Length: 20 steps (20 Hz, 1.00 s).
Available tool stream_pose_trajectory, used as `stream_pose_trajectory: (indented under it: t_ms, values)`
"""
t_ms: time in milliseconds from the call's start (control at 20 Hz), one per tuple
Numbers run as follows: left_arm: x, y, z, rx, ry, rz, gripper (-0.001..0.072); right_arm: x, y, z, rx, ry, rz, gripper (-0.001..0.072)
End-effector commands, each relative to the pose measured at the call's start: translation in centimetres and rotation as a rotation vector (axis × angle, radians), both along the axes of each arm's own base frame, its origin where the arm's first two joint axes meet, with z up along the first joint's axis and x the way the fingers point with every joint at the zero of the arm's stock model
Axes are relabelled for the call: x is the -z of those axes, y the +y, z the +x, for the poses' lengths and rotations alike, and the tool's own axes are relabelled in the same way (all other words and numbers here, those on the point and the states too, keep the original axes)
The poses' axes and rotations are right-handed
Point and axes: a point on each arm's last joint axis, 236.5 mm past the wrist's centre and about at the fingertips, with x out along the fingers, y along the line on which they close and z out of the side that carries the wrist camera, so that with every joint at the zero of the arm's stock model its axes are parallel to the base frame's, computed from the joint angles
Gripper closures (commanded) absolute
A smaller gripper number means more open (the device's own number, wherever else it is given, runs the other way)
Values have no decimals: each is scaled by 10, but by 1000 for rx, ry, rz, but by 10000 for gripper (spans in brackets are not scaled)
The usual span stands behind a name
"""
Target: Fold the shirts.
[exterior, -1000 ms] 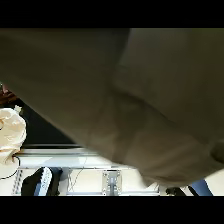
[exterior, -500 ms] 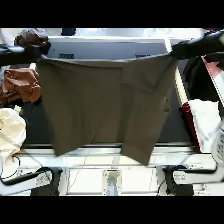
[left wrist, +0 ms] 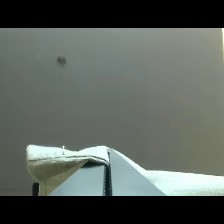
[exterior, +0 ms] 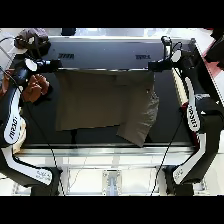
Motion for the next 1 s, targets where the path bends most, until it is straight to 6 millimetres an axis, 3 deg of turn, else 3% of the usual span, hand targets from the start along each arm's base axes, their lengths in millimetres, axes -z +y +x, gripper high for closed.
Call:
stream_pose_trajectory:
  t_ms: [0,100,250,350,550,700,950]
  values:
    - [18,-3,-4,11,51,0,701,-5,0,10,11,-27,7,692]
    - [32,-10,-21,43,147,-7,702,-17,-9,2,3,-13,-51,692]
    - [61,1,-52,125,301,172,703,-26,-26,-18,3,35,-138,692]
    - [72,1,-61,156,324,279,702,-10,-28,-34,-6,115,-151,692]
    - [88,-20,-67,187,334,325,703,32,-19,-59,-33,240,-153,692]
    - [91,-11,-67,126,339,339,702,63,-9,-79,-64,326,-162,692]
    - [112,-6,-79,127,420,341,702,107,-18,-110,-63,445,-193,692]
